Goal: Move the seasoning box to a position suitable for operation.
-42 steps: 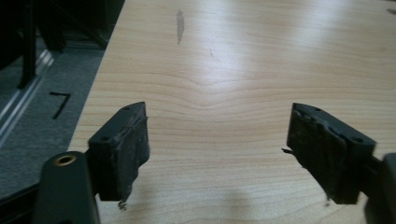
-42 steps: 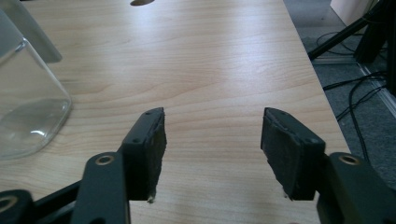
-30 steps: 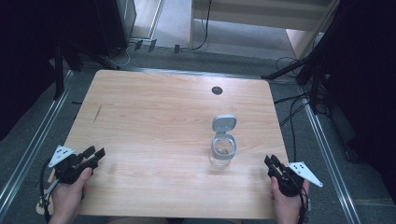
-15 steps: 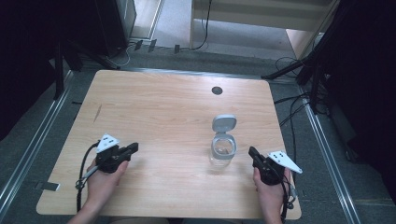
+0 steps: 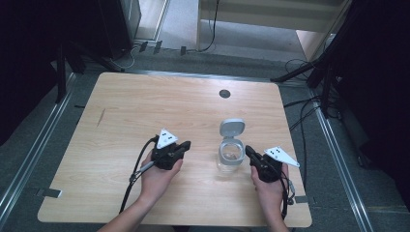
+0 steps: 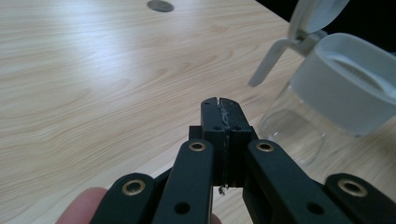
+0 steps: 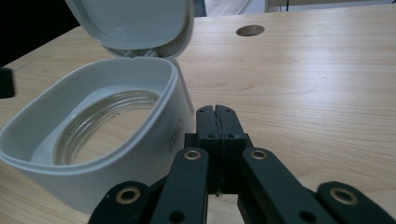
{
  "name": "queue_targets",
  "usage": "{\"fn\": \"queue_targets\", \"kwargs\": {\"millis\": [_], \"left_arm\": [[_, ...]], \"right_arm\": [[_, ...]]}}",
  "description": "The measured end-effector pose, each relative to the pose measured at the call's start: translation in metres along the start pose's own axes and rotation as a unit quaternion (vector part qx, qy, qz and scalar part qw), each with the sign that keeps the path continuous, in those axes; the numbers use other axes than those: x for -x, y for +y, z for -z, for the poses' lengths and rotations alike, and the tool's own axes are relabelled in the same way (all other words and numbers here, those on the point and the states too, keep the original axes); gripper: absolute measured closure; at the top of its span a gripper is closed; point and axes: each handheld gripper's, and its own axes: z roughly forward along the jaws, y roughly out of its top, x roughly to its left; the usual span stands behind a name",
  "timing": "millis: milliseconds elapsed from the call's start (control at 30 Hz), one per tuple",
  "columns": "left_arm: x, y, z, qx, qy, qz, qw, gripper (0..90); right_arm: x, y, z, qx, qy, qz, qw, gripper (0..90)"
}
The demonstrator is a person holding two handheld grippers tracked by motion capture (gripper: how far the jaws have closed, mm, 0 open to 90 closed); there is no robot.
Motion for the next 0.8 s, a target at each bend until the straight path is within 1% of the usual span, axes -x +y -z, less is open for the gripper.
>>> {"fn": "queue_targets", "kwargs": {"millis": [133,167,200,233,267,333,400,433,467,500,567,600,633,667,700,733,767,800], "left_arm": [[0.02,0.005,-0.021,0.001,-0.005,0.002,1.0,90.0],[0.023,0.005,-0.025,0.002,-0.007,0.004,1.0,90.0],[0.023,0.005,-0.025,0.002,-0.007,0.004,1.0,90.0],[0.03,0.005,-0.03,-0.001,-0.009,0.005,0.9999,90.0],[0.03,0.005,-0.03,-0.001,-0.009,0.005,0.9999,90.0],[0.035,0.003,-0.036,-0.009,-0.009,0.002,0.9999,90.0],[0.037,0.001,-0.037,-0.013,-0.01,0.0,0.9999,90.0],[0.038,0.0,-0.038,-0.013,-0.01,0.0,0.9999,90.0],[0.039,-0.001,-0.037,-0.013,-0.013,0.0,0.9998,90.0],[0.04,-0.001,-0.036,-0.013,-0.013,-0.004,0.9998,90.0],[0.043,-0.003,-0.032,-0.008,-0.007,-0.011,0.9999,90.0],[0.043,-0.004,-0.03,-0.003,0.001,-0.012,0.9999,90.0],[0.041,-0.004,-0.028,-0.002,0.003,-0.014,0.9999,90.0],[0.039,-0.005,-0.026,-0.002,0.005,-0.011,0.9999,90.0],[0.037,-0.007,-0.023,0.0,0.008,-0.009,0.9999,90.0],[0.035,-0.008,-0.02,0.002,0.011,-0.006,0.9999,90.0],[0.032,-0.01,-0.017,0.003,0.013,-0.007,0.9999,90.0],[0.028,-0.015,-0.01,0.011,0.025,-0.007,0.9996,90.0]], "right_arm": [[-0.004,0.001,-0.005,0.003,0.003,-0.005,1.0,90.0],[-0.004,0.001,-0.006,0.005,0.004,-0.006,1.0,90.0],[-0.004,0.001,-0.006,0.005,0.004,-0.006,1.0,90.0],[-0.006,0.001,-0.007,0.005,0.007,-0.009,0.9999,90.0],[-0.008,0.001,-0.007,0.004,0.008,-0.013,0.9999,90.0],[-0.011,0.0,-0.007,0.004,0.011,-0.015,0.9998,90.0],[-0.012,0.0,-0.007,0.004,0.014,-0.016,0.9998,90.0],[-0.016,-0.001,-0.007,0.002,0.016,-0.016,0.9997,90.0],[-0.023,-0.002,-0.008,0.0,0.018,-0.013,0.9998,90.0],[-0.023,-0.002,-0.008,0.0,0.018,-0.013,0.9998,90.0],[-0.031,-0.002,-0.009,-0.002,0.018,-0.016,0.9997,90.0],[-0.041,-0.001,-0.01,-0.002,0.006,-0.018,0.9998,90.0],[-0.046,-0.001,-0.01,-0.001,-0.001,-0.019,0.9998,90.0],[-0.046,-0.001,-0.01,-0.001,-0.001,-0.019,0.9998,90.0],[-0.053,-0.001,-0.014,0.001,0.002,-0.024,0.9997,90.0],[-0.053,-0.001,-0.014,0.001,0.002,-0.024,0.9997,90.0],[-0.056,-0.002,-0.015,0.0,0.001,-0.026,0.9997,90.0],[-0.066,-0.003,-0.02,-0.003,0.0,-0.029,0.9996,90.0]]}}
